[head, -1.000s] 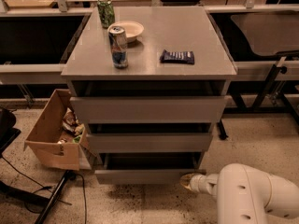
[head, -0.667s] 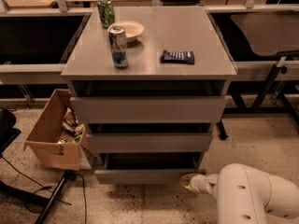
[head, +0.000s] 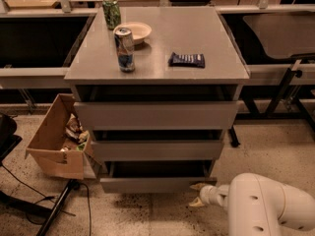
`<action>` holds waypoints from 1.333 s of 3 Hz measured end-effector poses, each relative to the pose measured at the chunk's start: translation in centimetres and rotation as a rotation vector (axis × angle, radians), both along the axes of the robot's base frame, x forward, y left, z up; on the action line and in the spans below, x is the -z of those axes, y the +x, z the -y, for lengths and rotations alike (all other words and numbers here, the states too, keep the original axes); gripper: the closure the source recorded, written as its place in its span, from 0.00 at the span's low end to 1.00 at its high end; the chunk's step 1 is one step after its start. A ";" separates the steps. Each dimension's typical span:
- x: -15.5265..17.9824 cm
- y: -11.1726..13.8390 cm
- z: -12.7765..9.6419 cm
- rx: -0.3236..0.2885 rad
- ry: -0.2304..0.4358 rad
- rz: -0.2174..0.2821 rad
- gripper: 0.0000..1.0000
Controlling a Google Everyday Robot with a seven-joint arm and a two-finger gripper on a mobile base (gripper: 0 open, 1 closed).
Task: Close bottom drawer
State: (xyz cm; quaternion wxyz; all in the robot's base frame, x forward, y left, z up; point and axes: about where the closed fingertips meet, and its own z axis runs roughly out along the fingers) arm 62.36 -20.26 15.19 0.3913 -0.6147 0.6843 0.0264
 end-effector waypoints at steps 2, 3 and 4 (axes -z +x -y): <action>0.0 0.0 0.0 0.000 0.000 0.000 0.00; 0.0 0.0 0.0 0.000 0.000 0.000 0.19; -1.0 -2.1 0.3 -0.025 -0.014 0.009 0.42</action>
Offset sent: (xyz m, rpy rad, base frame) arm 0.0000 0.0000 0.0000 0.0000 0.0000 0.0000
